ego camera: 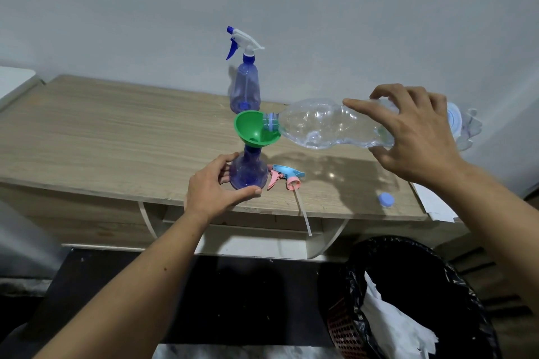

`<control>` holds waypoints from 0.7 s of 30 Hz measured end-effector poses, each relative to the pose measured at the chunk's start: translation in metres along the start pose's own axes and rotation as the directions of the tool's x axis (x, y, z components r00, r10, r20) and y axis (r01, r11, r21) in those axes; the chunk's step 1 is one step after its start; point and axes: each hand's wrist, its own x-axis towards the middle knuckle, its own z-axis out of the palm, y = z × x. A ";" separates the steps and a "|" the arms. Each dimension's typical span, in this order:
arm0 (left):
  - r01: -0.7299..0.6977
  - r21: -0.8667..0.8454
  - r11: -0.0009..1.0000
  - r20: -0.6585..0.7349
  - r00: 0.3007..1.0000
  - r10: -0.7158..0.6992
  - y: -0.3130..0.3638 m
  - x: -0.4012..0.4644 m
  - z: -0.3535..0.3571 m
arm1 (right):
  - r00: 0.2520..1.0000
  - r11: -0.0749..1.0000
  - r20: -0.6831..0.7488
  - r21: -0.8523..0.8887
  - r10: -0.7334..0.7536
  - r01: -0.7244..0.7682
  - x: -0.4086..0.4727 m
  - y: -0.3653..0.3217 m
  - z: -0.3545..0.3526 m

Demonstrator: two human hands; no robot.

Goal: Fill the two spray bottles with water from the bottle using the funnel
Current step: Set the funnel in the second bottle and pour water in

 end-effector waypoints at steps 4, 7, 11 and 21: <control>0.003 0.004 1.000 -0.005 1.000 -0.003 0.000 0.000 0.000 | 1.000 1.000 -0.010 0.002 0.001 -0.001 0.001 0.002 -0.001; -0.001 0.010 1.000 -0.002 1.000 0.001 0.000 0.000 0.000 | 1.000 1.000 -0.018 0.000 -0.006 0.006 0.001 0.002 -0.001; -0.002 0.029 1.000 -0.001 1.000 0.002 0.001 0.000 0.000 | 0.999 1.000 -0.037 -0.006 -0.021 0.021 0.002 0.004 -0.001; -0.010 0.039 0.999 -0.012 1.000 0.011 0.002 -0.001 0.000 | 0.997 0.999 -0.064 -0.017 -0.035 0.034 0.004 0.006 -0.003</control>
